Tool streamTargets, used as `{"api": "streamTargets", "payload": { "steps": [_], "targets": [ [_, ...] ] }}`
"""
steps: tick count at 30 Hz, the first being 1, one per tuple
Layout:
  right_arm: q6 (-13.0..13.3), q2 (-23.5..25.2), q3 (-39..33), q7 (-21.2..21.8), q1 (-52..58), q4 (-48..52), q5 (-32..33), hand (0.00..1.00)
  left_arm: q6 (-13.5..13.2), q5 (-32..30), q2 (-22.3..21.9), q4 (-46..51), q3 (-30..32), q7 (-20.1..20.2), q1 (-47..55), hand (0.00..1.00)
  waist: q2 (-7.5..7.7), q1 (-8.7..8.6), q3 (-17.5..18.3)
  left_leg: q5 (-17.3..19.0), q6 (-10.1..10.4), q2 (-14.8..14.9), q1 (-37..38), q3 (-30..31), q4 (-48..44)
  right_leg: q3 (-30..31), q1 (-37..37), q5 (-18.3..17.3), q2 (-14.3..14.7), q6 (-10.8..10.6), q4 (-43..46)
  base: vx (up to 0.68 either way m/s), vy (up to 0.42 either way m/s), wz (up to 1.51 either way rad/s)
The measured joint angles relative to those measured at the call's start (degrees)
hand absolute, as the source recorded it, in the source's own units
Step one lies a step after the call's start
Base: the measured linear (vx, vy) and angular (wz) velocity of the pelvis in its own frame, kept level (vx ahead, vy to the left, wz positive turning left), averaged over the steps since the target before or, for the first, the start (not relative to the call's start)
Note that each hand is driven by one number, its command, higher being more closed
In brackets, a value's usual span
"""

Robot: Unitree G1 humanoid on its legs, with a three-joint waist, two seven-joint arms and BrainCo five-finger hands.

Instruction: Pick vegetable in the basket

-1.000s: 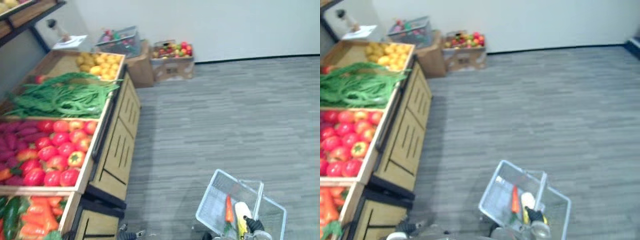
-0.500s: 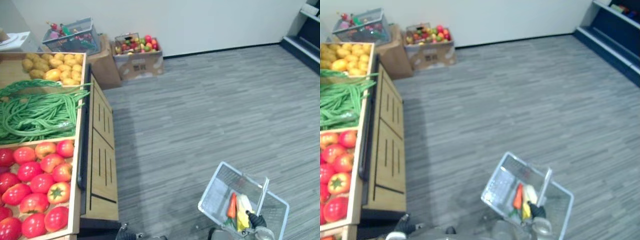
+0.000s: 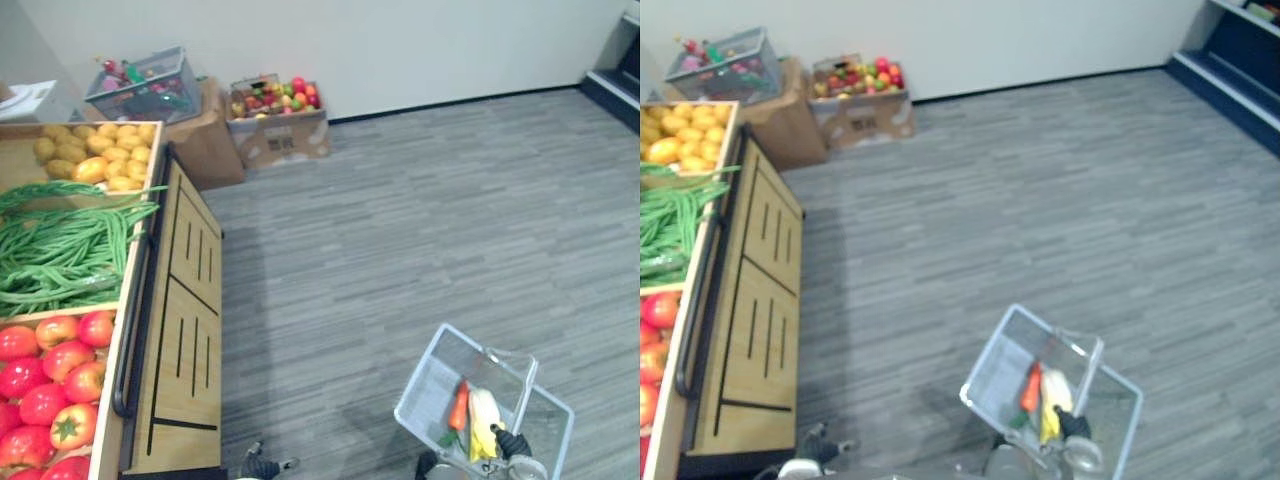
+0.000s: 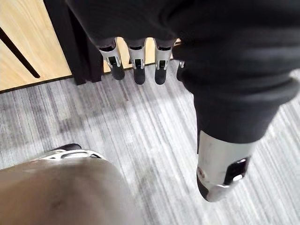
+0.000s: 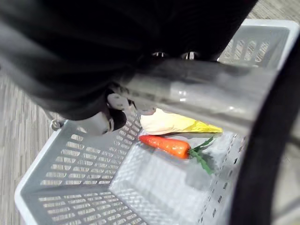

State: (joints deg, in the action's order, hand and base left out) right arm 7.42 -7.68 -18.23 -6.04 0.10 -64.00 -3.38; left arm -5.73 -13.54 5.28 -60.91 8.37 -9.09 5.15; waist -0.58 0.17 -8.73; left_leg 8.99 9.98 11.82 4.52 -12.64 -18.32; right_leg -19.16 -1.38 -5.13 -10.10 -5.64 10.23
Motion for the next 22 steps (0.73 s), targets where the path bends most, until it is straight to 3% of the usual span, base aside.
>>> {"api": "streamTargets", "payload": {
  "steps": [4,6,7,10,13,15,22],
  "targets": [
    [-0.7,0.1,0.0,0.0,0.8,-0.3,0.1,1.0,0.0,1.8,1.2,-0.1,-0.1,0.0,-0.2,0.0,1.74,0.29,-0.4,-5.0,-0.6,0.7,-3.8,-2.2,-8.1,-3.0,5.0,-0.1,-1.7,0.4,-3.4,0.09,-0.086,0.37],
    [-0.9,-0.2,0.0,0.1,1.0,-0.7,1.2,1.0,0.0,2.2,0.8,-0.1,-0.1,-0.3,0.3,0.0,1.22,-0.02,-0.1,-1.9,-0.4,0.1,-3.1,-4.1,-3.6,-3.7,5.8,-0.1,-2.1,0.4,-4.1,0.06,0.03,0.22],
    [-0.9,-0.3,-0.4,0.2,1.0,-1.2,1.2,1.0,0.0,2.2,0.5,-0.1,0.1,-0.6,0.3,0.0,1.06,-0.1,-0.1,-2.6,-0.7,-1.4,-2.8,-4.0,4.9,-4.1,5.5,0.0,-2.2,0.2,-4.2,0.04,0.115,0.16],
    [-1.0,-0.4,-1.8,0.2,1.2,-2.2,1.2,1.0,0.1,2.3,-0.1,-0.7,1.1,-0.6,0.9,0.0,0.48,0.01,1.0,-5.5,-2.2,-2.8,-0.3,-4.3,14.0,-3.9,5.9,0.9,-0.9,-1.2,-6.1,0.05,0.118,0.05],
    [-0.8,1.2,-2.5,0.4,1.2,-2.0,1.1,1.0,0.2,5.5,0.9,-1.3,1.1,0.1,1.0,0.0,1.92,-0.03,1.1,-5.3,-2.7,-4.5,0.3,-4.2,16.3,-3.8,6.1,2.2,-2.0,-2.4,-7.6,0.02,0.126,0.02],
    [-0.9,1.8,-4.0,0.4,1.8,-2.0,1.1,1.0,0.3,6.7,0.9,-2.4,1.1,0.4,1.2,0.0,2.07,-0.1,1.3,-5.3,-2.7,-6.1,2.4,-4.2,17.4,-3.8,7.8,2.4,-3.1,-2.8,-8.2,-0.01,0.126,0.0],
    [-0.9,1.9,-4.0,0.7,2.0,-2.0,1.1,1.0,0.2,10.1,0.3,-3.7,1.0,1.1,1.6,0.0,0.74,-0.1,2.3,-5.5,-3.6,-6.5,3.7,-3.3,20.3,-4.1,7.8,2.6,-2.9,-3.1,-8.1,-0.02,0.032,0.02]
  ]
}}
